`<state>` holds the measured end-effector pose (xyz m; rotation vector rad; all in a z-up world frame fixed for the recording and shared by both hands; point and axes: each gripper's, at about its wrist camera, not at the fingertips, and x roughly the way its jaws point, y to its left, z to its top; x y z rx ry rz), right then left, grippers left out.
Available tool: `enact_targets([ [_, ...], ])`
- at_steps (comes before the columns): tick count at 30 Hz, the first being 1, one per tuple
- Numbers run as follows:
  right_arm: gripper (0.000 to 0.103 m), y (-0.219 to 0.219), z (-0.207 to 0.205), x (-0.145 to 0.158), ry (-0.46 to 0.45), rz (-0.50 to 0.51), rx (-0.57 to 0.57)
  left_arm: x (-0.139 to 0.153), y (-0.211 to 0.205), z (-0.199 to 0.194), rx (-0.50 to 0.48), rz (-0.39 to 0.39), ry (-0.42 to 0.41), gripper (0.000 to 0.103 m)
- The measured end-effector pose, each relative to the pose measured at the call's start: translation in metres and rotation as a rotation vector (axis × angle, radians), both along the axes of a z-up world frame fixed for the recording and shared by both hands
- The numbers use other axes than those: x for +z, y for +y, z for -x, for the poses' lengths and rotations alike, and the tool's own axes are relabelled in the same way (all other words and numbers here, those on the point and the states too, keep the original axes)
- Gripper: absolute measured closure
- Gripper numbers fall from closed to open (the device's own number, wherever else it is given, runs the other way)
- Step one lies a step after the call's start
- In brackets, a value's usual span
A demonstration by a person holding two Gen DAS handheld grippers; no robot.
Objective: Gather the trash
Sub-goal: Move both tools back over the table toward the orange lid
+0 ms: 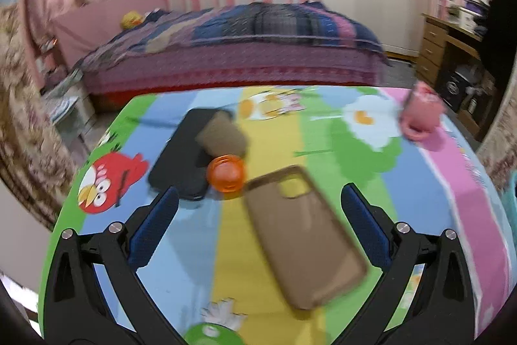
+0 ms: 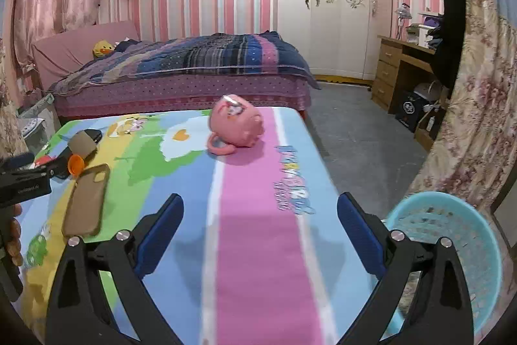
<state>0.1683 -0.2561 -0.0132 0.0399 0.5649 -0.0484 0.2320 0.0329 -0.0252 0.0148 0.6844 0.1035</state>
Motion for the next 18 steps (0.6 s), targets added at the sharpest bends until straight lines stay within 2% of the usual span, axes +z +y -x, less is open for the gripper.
enact_targets([
  [5, 0.009, 0.015, -0.016, -0.012, 0.027, -0.022, 0.009, -0.023, 0.03, -0.019, 0.058, 0.013, 0.049, 0.006],
  [11, 0.009, 0.03, -0.024, -0.029, 0.081, 0.059, 0.042, -0.042, 0.045, -0.045, 0.117, 0.017, 0.073, 0.006],
  [15, 0.009, 0.028, -0.029, -0.036, 0.097, 0.051, 0.042, -0.048, 0.045, -0.056, 0.138, 0.045, 0.08, 0.007],
  [18, 0.009, 0.026, -0.032, -0.039, 0.105, 0.054, 0.039, -0.05, 0.038, -0.064, 0.125, 0.027, 0.093, 0.011],
])
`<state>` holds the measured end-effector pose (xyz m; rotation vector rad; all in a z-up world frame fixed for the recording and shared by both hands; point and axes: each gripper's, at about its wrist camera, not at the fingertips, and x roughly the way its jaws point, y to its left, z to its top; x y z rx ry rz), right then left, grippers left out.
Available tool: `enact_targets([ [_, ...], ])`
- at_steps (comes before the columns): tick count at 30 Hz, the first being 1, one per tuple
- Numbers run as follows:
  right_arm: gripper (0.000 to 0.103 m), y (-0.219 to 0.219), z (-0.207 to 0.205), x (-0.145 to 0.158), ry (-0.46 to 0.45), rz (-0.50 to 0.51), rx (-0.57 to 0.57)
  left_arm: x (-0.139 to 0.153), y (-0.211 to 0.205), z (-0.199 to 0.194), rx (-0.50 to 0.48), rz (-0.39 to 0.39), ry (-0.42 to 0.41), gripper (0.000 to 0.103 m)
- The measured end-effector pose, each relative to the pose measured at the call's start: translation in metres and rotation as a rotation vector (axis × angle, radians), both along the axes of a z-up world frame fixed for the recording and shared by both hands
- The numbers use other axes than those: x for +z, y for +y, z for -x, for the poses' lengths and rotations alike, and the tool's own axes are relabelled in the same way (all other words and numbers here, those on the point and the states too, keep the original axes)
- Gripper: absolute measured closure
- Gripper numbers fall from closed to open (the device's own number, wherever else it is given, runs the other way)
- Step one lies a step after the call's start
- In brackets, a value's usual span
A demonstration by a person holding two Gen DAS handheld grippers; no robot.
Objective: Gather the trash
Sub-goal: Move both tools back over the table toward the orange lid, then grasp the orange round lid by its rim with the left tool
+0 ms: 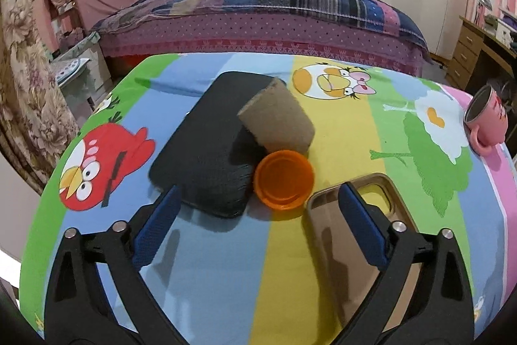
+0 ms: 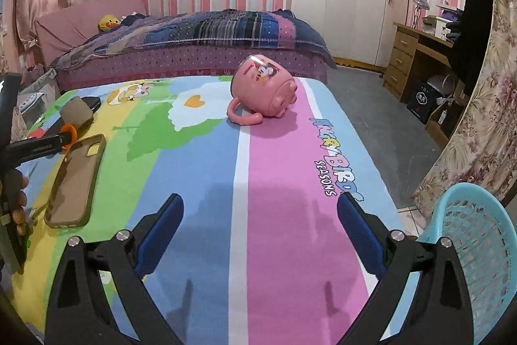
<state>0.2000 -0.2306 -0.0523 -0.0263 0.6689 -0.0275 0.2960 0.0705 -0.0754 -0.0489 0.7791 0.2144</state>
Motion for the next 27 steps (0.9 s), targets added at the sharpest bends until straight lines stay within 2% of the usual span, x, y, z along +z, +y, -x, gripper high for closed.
enact_targets([
  [1, 0.009, -0.001, -0.001, -0.001, 0.003, -0.001, 0.0, -0.001, -0.001, -0.002, -0.001, -0.005, 0.006, 0.013],
  [2, 0.009, -0.002, -0.001, -0.002, 0.006, -0.001, -0.001, -0.002, -0.001, -0.004, -0.001, -0.004, 0.012, 0.019],
  [5, 0.009, -0.002, -0.002, -0.003, 0.008, 0.001, -0.002, -0.001, 0.0, -0.004, 0.01, 0.001, 0.006, 0.024],
  [7, 0.009, -0.002, -0.002, -0.003, 0.006, 0.001, -0.001, 0.0, 0.0, -0.002, 0.003, 0.003, -0.008, 0.037],
  [9, 0.009, -0.001, -0.002, -0.002, 0.005, 0.005, 0.003, 0.002, -0.001, -0.001, -0.018, 0.003, -0.017, 0.063],
  [12, 0.009, 0.003, -0.001, -0.002, 0.002, 0.018, 0.016, 0.001, -0.006, 0.0, -0.055, -0.011, -0.003, 0.079],
  [19, 0.009, 0.008, 0.002, 0.001, -0.006, 0.049, 0.029, -0.001, -0.004, 0.0, -0.056, 0.012, 0.021, 0.081],
  [23, 0.009, 0.008, 0.002, 0.002, -0.005, 0.052, 0.033, -0.005, -0.006, -0.003, -0.057, 0.001, 0.039, 0.078],
  [27, 0.009, 0.006, 0.002, 0.002, -0.004, 0.046, 0.031, -0.006, -0.001, -0.003, -0.055, 0.043, 0.038, 0.078],
])
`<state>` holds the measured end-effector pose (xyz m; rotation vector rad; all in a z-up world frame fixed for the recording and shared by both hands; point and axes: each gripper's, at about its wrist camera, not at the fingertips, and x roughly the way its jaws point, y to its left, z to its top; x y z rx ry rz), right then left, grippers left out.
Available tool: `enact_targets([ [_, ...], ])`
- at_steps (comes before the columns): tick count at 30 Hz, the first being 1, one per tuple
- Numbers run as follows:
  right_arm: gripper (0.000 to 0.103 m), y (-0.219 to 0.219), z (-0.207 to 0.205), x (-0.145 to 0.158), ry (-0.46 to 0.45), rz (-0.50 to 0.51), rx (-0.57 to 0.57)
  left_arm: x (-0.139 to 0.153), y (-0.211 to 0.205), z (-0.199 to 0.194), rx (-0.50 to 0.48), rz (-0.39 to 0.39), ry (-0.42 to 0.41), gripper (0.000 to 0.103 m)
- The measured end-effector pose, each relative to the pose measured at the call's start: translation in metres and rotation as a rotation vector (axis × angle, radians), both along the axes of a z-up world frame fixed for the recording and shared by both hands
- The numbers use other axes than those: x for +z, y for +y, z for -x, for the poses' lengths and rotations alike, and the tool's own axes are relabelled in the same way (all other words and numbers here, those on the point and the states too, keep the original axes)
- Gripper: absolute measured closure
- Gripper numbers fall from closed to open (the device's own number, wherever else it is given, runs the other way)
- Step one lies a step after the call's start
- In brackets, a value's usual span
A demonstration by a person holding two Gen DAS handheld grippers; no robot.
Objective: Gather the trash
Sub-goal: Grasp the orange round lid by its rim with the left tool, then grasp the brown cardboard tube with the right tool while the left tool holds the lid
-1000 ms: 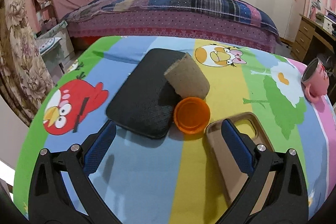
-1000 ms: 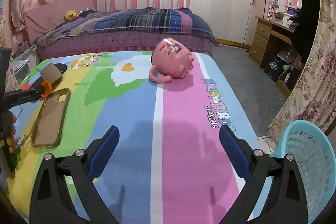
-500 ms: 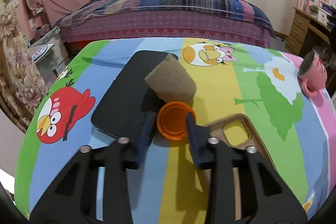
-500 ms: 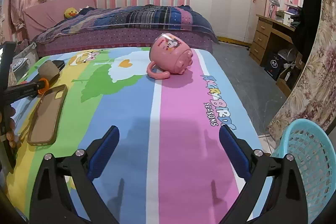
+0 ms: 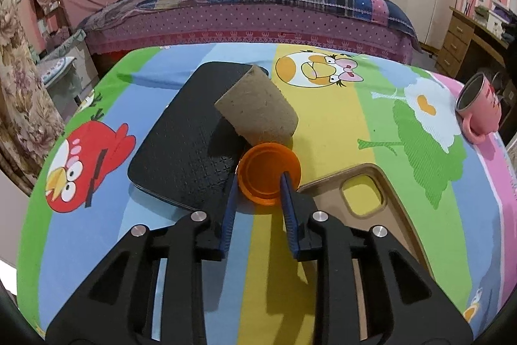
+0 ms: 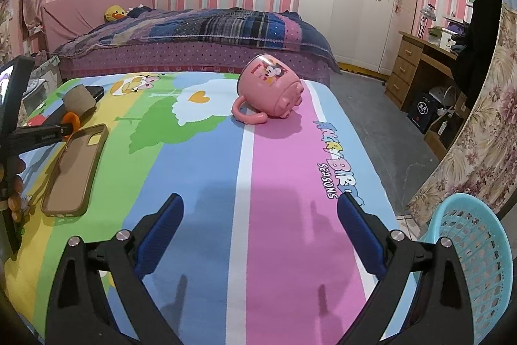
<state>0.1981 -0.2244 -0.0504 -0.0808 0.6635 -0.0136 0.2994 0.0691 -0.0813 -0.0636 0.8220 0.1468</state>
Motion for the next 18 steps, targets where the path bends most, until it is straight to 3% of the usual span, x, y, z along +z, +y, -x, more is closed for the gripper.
enact_targets([
  [5, 0.009, -0.001, 0.0, 0.0, -0.001, -0.003, -0.001, 0.0, 0.002, 0.0, -0.011, 0.026, -0.005, 0.079],
  [6, 0.009, -0.001, 0.0, 0.0, -0.001, -0.003, -0.001, -0.001, 0.003, 0.001, -0.021, 0.046, -0.005, 0.09],
  [10, 0.009, -0.003, 0.0, 0.001, -0.003, -0.001, -0.001, 0.002, 0.006, 0.003, -0.03, 0.069, -0.015, 0.096],
  [11, 0.009, -0.003, 0.0, 0.001, -0.003, -0.001, -0.002, 0.004, 0.006, 0.005, -0.041, 0.074, -0.018, 0.102],
  [14, 0.009, -0.004, 0.0, 0.002, -0.005, 0.002, -0.002, 0.007, 0.003, 0.008, -0.076, 0.097, -0.013, 0.103],
  [18, 0.009, -0.004, 0.001, 0.002, -0.006, 0.005, -0.001, 0.016, -0.011, 0.016, -0.117, 0.044, -0.028, 0.103],
])
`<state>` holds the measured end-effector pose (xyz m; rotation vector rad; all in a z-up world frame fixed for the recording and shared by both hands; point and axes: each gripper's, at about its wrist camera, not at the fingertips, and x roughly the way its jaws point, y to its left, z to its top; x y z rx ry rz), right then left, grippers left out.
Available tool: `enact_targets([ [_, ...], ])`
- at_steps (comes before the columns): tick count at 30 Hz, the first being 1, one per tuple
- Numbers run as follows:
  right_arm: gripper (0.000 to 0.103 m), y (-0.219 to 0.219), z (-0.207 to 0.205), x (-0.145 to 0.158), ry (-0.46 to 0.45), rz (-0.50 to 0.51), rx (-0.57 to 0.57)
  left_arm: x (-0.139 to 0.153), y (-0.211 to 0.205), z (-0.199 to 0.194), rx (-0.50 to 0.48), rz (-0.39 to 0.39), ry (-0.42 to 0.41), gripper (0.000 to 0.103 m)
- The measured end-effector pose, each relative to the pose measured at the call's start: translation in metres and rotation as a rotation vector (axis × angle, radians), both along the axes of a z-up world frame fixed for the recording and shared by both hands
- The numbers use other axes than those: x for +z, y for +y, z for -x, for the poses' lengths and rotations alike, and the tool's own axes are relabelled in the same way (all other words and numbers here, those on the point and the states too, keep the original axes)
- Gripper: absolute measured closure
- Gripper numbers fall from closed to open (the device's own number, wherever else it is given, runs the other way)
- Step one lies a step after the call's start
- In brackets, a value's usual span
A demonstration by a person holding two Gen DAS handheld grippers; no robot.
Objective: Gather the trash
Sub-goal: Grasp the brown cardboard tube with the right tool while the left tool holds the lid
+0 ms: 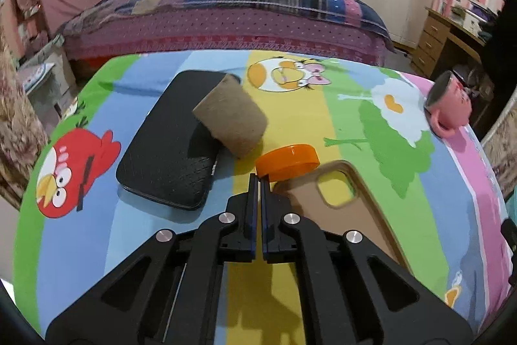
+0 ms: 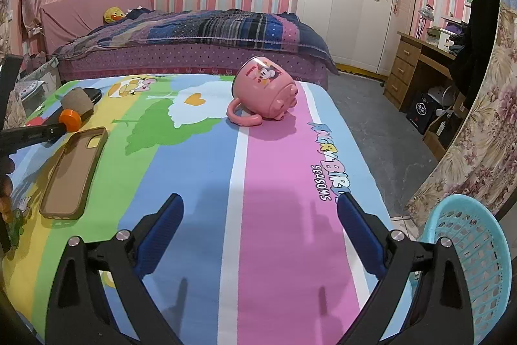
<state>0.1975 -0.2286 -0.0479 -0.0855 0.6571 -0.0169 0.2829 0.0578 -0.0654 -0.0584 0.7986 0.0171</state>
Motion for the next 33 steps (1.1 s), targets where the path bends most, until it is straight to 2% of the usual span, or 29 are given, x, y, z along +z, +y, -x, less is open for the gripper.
enact_targets([
  [6, 0.009, 0.0, 0.002, 0.004, -0.007, 0.002, 0.004, 0.022, -0.005, 0.023, -0.008, -0.043, -0.05, 0.103],
  [12, 0.009, 0.015, 0.004, 0.004, 0.0, -0.027, 0.05, 0.044, 0.017, 0.039, 0.07, -0.09, -0.11, 0.103],
  [17, 0.009, 0.039, 0.002, 0.003, 0.015, -0.037, 0.108, 0.049, 0.049, 0.04, 0.137, -0.103, -0.105, 0.103],
  [22, 0.009, 0.075, -0.018, 0.007, 0.021, -0.061, 0.174, 0.055, 0.082, 0.044, 0.189, -0.111, -0.118, 0.103],
  [26, 0.009, 0.114, -0.05, 0.018, 0.007, -0.089, 0.234, 0.051, 0.106, 0.043, 0.24, -0.137, -0.106, 0.103],
  [33, 0.009, 0.205, -0.099, 0.021, 0.016, -0.007, 0.393, 0.043, 0.146, 0.042, 0.306, -0.113, -0.085, 0.103],
])
